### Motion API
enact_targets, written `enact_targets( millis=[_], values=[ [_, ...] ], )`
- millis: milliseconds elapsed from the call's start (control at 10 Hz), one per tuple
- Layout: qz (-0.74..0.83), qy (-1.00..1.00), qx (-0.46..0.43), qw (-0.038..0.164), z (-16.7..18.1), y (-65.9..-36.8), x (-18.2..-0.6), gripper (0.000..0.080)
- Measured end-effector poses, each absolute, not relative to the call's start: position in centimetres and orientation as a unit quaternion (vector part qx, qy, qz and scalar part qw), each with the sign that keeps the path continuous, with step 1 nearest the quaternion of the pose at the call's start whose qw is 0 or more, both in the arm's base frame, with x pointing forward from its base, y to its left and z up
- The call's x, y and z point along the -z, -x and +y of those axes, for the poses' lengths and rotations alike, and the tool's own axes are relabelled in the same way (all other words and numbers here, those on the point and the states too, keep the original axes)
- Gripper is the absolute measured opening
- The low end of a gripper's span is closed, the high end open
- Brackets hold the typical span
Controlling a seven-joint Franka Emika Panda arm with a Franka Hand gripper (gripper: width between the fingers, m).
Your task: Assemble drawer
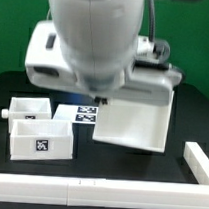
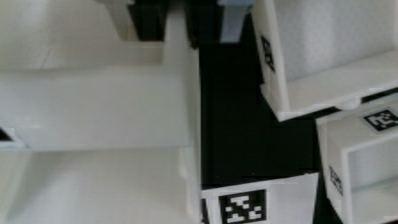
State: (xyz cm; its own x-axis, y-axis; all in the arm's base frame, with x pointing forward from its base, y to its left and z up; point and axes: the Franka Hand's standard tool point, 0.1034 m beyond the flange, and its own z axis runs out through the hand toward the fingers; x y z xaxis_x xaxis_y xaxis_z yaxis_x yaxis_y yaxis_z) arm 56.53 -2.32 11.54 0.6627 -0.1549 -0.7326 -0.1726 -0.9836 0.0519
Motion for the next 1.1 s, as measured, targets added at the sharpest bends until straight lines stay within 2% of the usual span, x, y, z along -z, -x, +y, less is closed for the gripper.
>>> enact_targets(
  millis=[200, 400, 500, 600, 700, 900, 1100],
  values=[
    [0.095, 0.943, -0.318, 0.015, -3.0, -57.1, -11.4, 0.0035],
    [0.091, 0.954, -0.286, 0.006, -2.8, -56.5, -11.3, 0.0035],
    [0.089, 0.969, -0.232, 0.006, -2.6, -58.0, -11.2, 0.0035],
    [0.090, 0.977, -0.195, 0.006, -2.5, -58.3, -11.3, 0.0035],
    [0.088, 0.981, -0.173, 0.006, -2.2, -58.4, -11.7, 0.0035],
    [0.066, 0.995, -0.075, 0.010, -0.7, -60.5, -14.7, 0.0035],
    [0.060, 0.998, 0.015, 0.010, 0.0, -59.7, -14.8, 0.0035]
  ],
)
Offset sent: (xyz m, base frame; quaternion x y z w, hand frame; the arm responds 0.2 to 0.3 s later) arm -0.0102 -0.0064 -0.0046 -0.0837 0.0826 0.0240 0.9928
